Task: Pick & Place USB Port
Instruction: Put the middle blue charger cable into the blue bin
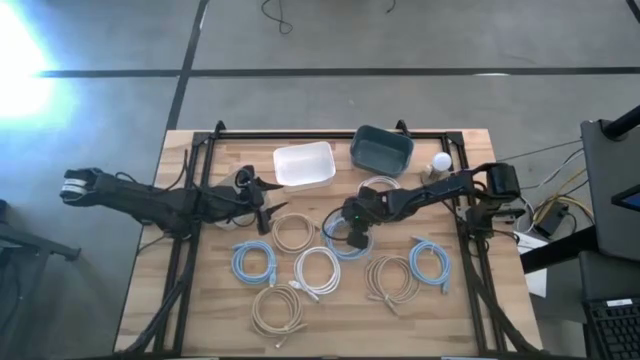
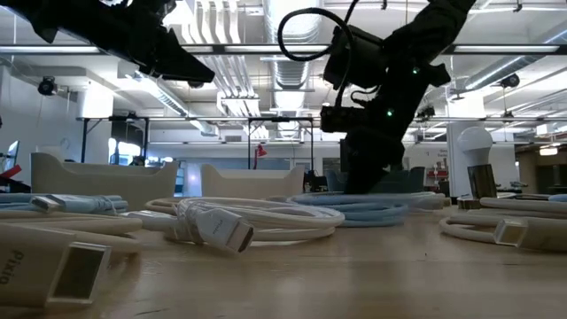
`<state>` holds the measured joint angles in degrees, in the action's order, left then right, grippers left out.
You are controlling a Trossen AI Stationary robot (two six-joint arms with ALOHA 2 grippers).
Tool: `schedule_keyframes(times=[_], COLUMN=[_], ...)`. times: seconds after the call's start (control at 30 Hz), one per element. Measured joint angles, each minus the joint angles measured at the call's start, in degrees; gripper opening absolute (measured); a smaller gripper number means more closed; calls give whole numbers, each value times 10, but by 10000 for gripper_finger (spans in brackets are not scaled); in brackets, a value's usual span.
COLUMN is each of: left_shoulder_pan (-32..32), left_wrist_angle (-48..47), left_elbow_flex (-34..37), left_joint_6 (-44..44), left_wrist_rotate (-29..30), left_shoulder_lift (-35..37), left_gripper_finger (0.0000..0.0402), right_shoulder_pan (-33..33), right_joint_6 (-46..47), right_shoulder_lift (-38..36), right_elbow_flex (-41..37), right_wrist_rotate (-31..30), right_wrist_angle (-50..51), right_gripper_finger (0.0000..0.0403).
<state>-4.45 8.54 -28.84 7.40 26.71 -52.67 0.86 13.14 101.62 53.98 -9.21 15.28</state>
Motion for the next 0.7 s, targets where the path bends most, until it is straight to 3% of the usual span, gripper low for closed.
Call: schedule_keyframes(times=[0.23, 0.5, 0.7], left_shoulder_pan=[0, 0, 0], left_wrist_angle=[0, 0, 0], left_elbow_flex=[0, 0, 0], left_joint_6=[0, 0, 4], left_wrist_rotate=[0, 3, 3], left_shoulder_lift=[0, 0, 0], left_gripper_finger=[234, 234, 234], right_shoulder_pan=[-1, 1, 9], right_joint_6=[15, 27, 35], right_shoulder_lift=[-20, -74, -141], right_elbow_flex=[60, 106, 99], right_wrist_rotate=[-14, -219, -351], right_wrist_angle=[132, 258, 262], right_gripper_finger=[29, 29, 41])
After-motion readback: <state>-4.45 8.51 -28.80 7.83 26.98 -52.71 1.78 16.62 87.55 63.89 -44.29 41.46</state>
